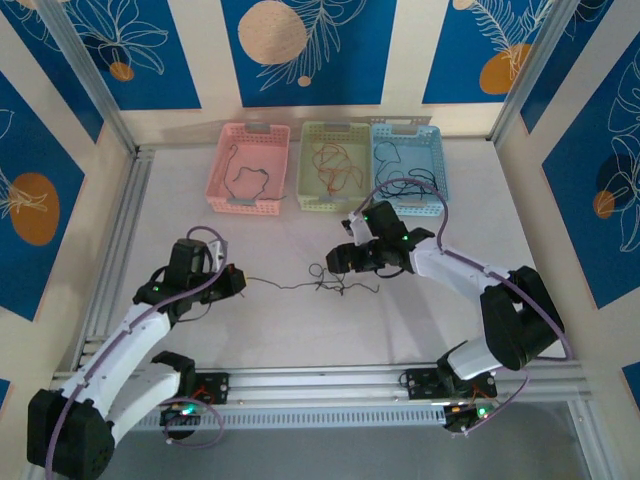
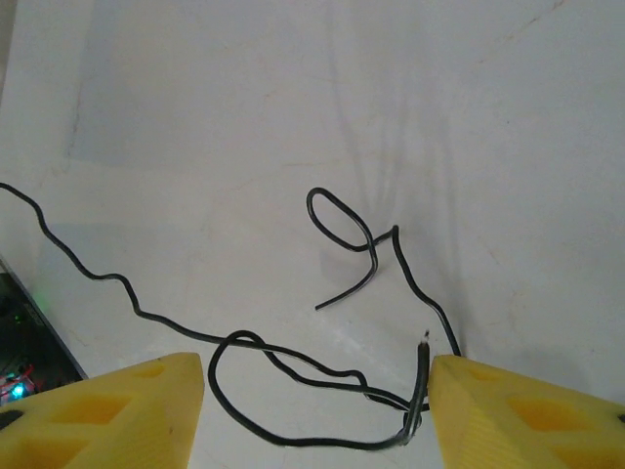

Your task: Untangle the cables

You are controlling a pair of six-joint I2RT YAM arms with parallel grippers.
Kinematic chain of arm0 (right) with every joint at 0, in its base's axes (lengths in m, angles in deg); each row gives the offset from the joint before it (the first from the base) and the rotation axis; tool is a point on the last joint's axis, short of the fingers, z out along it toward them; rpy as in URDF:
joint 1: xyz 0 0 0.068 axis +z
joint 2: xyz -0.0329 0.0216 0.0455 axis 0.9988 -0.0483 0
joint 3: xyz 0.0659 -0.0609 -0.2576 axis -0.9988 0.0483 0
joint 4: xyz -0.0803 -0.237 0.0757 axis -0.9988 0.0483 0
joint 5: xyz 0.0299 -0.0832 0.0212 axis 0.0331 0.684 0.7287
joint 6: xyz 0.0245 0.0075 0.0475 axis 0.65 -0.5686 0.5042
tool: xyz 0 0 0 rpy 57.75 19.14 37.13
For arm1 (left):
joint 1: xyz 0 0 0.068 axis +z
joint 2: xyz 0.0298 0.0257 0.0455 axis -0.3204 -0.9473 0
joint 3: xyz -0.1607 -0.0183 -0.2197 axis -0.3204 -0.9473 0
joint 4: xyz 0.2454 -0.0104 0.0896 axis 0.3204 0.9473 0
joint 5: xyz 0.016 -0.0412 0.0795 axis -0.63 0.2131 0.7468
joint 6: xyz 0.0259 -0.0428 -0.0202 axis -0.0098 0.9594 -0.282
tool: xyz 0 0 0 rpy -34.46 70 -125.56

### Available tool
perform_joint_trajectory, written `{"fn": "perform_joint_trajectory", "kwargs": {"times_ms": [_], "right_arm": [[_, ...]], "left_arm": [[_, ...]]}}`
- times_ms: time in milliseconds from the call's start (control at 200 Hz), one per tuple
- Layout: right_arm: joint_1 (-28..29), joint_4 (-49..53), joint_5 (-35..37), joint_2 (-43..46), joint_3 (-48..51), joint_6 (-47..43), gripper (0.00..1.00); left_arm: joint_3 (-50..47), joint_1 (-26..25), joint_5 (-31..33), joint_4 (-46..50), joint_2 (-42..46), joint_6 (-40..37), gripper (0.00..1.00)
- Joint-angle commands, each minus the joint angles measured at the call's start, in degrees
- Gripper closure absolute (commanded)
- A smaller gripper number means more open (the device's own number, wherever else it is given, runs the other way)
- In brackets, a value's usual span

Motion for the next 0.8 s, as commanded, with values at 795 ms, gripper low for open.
{"fn": "perform_joint_trajectory", "kwargs": {"times_ms": [795], "right_arm": [[2.5,12.9,-2.3,-27.3,-22.1,-17.5,0.37]], "left_arm": [[-2.0,-2.6,2.6,-2.9,-6.0,-1.9,1.00]]}}
